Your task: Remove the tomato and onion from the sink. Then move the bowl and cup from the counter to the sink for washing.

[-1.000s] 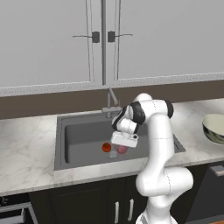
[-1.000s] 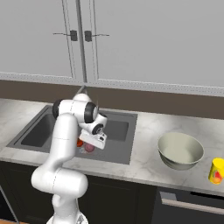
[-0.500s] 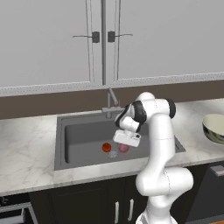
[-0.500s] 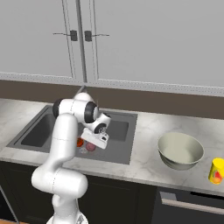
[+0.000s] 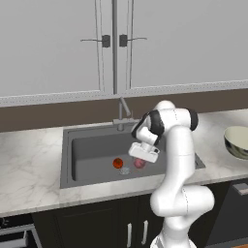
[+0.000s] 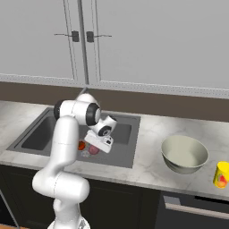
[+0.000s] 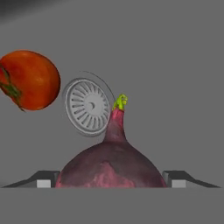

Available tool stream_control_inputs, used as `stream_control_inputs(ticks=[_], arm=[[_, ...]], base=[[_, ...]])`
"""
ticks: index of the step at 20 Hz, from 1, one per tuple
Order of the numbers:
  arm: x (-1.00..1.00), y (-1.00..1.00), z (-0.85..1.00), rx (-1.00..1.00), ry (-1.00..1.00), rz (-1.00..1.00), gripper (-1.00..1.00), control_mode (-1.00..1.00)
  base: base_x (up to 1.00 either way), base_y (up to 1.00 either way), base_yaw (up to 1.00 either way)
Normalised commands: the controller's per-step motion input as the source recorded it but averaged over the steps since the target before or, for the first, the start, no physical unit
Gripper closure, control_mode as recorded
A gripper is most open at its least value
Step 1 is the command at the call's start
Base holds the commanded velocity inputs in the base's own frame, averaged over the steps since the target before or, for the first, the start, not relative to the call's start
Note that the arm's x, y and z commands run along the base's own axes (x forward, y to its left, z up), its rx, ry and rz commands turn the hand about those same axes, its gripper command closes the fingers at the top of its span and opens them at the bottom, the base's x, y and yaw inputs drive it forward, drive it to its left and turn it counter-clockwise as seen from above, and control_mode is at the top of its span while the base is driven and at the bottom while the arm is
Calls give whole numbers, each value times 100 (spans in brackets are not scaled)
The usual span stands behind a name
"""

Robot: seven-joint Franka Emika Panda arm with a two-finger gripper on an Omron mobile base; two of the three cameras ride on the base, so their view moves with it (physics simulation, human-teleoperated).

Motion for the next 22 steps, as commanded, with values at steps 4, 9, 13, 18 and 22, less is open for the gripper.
stream_control_inputs(ticks=[4, 9, 13, 18, 22], arm=[[-7, -11, 15, 3, 0, 0, 100, -100], [-2, -11, 19, 2, 0, 0, 100, -100], [-1, -5, 23, 1, 0, 0, 100, -100], [-1, -6, 25, 0, 0, 0, 100, -100], [-2, -5, 26, 0, 0, 0, 100, -100]], base=[[0, 0, 0], [0, 0, 0], [0, 0, 0], [0, 0, 0], [0, 0, 0]])
